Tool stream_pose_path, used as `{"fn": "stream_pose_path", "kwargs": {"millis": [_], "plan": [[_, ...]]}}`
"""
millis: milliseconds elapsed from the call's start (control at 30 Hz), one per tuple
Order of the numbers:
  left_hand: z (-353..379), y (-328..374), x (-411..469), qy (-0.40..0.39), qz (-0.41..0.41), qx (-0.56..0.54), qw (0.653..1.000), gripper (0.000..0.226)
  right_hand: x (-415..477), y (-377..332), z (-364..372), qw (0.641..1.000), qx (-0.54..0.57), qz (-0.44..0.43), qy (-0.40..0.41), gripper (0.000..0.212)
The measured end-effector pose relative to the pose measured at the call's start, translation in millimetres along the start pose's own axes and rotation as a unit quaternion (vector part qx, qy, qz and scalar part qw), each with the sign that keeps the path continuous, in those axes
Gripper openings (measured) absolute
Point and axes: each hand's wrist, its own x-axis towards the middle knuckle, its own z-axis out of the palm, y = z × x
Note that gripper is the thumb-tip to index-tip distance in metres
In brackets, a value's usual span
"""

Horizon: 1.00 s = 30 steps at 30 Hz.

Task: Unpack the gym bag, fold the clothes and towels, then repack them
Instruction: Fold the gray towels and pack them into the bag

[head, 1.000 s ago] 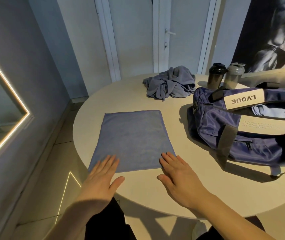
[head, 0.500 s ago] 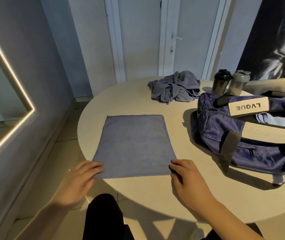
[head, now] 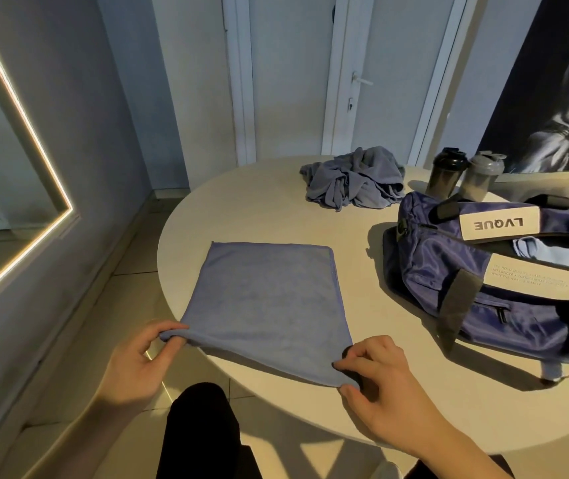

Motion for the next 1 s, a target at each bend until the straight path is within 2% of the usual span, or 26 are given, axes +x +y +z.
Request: {"fn": "stream_pose_path", "kwargs": {"millis": [200, 267, 433, 500, 567, 633, 800, 1000], "plan": [[2, 16, 4, 0.014, -0.066, -0.038, 0.997, 0.043, 0, -4, -7, 0.998, -0.014, -0.001, -0.057, 0.043], [2, 19, 5, 0.008, -0.073, -0.047, 0.996, 0.046, 0, -9, -8, 0.999, -0.020, -0.010, -0.046, 0.037], [6, 25, 10, 0.016, -0.087, -0.072, 0.993, 0.027, 2, -9, -7, 1.000, -0.003, -0.006, -0.009, 0.017], [5, 26, 18, 0.010, -0.085, -0.067, 0.994, 0.031, 9, -20, -15, 0.997, 0.072, 0.014, 0.039, 0.021], [3, 27, 29, 0.011, -0.073, -0.068, 0.995, 0.036, 23, -35, -28, 0.969, 0.221, 0.084, 0.067, 0.023], [4, 27, 45, 0.023, -0.070, -0.068, 0.995, 0.033, 46, -39, -39, 0.948, 0.278, 0.129, 0.086, 0.024], [17, 31, 100, 0.042, -0.060, -0.049, 0.996, 0.011, 112, -19, -46, 0.957, 0.222, 0.142, 0.119, 0.022], [31, -1, 157, -0.081, -0.114, 0.040, 0.989, 0.025, 179, 12, -32, 0.972, 0.124, 0.189, 0.065, 0.026]]}}
